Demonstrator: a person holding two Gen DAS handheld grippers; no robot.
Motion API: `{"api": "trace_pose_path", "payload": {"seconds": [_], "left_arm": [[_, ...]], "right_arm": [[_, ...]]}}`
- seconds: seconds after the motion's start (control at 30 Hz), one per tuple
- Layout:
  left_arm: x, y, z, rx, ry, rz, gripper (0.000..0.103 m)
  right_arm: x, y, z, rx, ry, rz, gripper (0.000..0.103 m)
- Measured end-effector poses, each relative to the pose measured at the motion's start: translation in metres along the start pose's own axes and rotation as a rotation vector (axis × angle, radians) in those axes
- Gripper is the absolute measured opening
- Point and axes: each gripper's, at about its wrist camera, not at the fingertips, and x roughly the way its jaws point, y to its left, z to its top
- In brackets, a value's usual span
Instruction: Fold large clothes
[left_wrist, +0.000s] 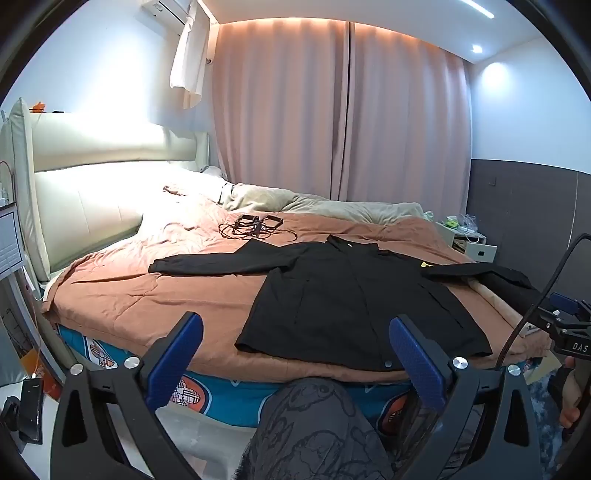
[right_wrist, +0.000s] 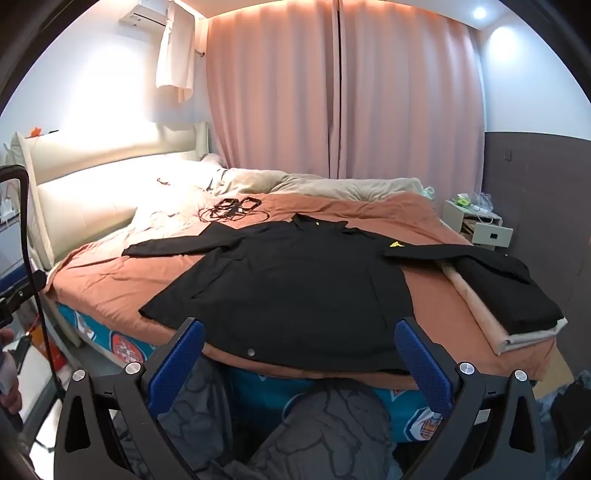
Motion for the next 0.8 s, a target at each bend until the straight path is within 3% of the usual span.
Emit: {"api": "trace_pose_path", "payload": {"seconds": [0.47,0.8], "left_arm": [[-0.007,-0.001,0.009,0.009,0.005,-0.016,0.103],[-0.009,0.008,0.006,-0.023,0.009,-0.021,0.103]], "right_arm": [[-0.003,0.002,0.006,0.044,-0.013,0.006,0.103],[0.007,-0.002,-0.008,0.036,-0.002,0.008,0.103]]}}
